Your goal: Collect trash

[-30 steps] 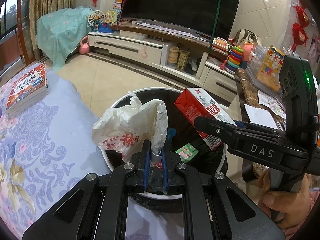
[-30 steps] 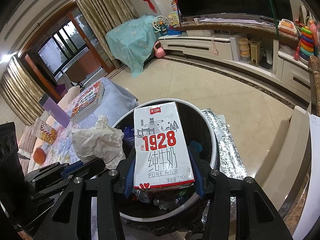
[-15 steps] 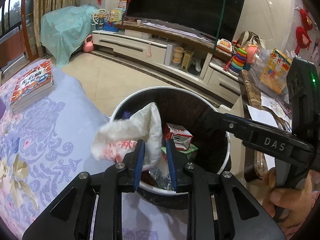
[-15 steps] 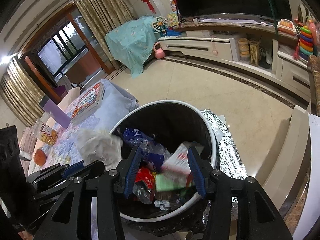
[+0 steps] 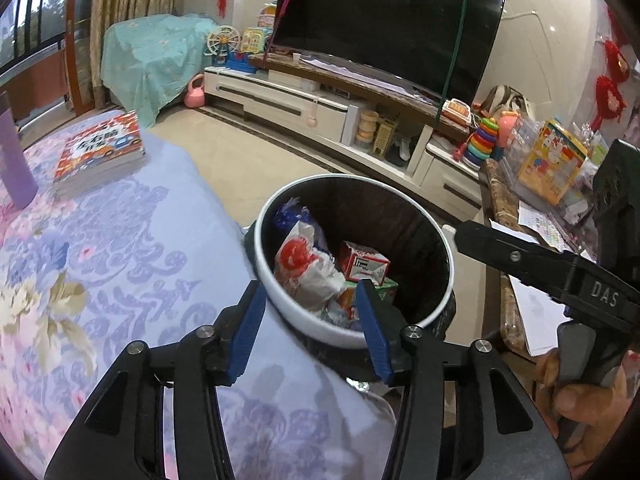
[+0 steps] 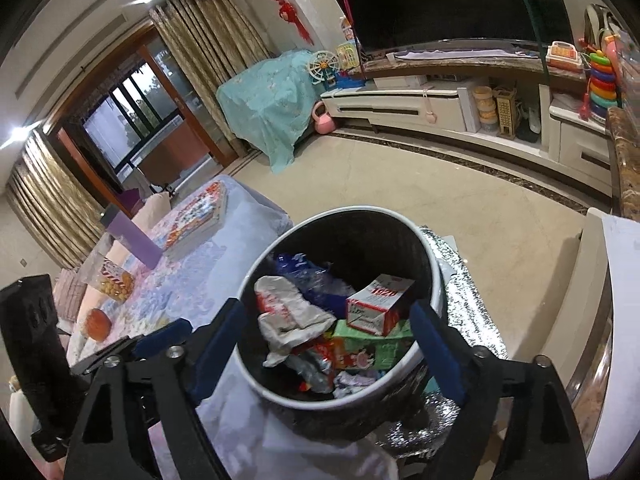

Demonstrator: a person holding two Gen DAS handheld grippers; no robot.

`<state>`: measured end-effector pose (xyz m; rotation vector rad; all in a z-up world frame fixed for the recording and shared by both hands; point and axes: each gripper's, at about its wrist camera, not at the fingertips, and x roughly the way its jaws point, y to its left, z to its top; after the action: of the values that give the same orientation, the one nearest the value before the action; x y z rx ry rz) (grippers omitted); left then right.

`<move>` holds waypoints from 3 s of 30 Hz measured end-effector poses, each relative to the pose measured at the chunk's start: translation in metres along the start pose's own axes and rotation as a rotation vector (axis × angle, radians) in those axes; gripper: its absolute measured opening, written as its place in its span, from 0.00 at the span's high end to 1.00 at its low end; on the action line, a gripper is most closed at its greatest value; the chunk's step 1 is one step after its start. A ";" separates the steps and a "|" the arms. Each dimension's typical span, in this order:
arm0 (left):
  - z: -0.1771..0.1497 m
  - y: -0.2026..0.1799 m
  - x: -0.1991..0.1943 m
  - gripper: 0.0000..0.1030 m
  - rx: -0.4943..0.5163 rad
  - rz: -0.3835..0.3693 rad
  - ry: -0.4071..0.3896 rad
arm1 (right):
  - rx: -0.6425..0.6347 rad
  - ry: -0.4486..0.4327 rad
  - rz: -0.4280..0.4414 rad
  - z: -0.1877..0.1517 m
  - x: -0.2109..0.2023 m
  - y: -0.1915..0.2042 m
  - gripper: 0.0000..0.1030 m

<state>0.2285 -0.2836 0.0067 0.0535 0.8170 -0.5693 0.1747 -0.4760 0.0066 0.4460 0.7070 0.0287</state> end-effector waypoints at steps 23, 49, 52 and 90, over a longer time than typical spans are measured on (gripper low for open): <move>-0.110 0.065 -0.098 0.24 -0.154 0.071 -0.155 | -0.039 -0.148 -0.041 -0.099 -0.050 0.053 0.03; -0.161 0.064 -0.159 0.00 -0.070 0.348 -0.466 | -0.271 -0.497 -0.199 -0.155 -0.100 0.107 0.00; -0.165 0.065 -0.160 0.00 -0.071 0.368 -0.473 | -0.276 -0.490 -0.206 -0.159 -0.098 0.107 0.00; -0.176 0.052 -0.176 0.00 -0.032 0.406 -0.524 | -0.298 -0.508 -0.167 -0.174 -0.107 0.104 0.00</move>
<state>0.0404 -0.1134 -0.0003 0.0366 0.2887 -0.1682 -0.0039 -0.3331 -0.0014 0.0953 0.2297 -0.1318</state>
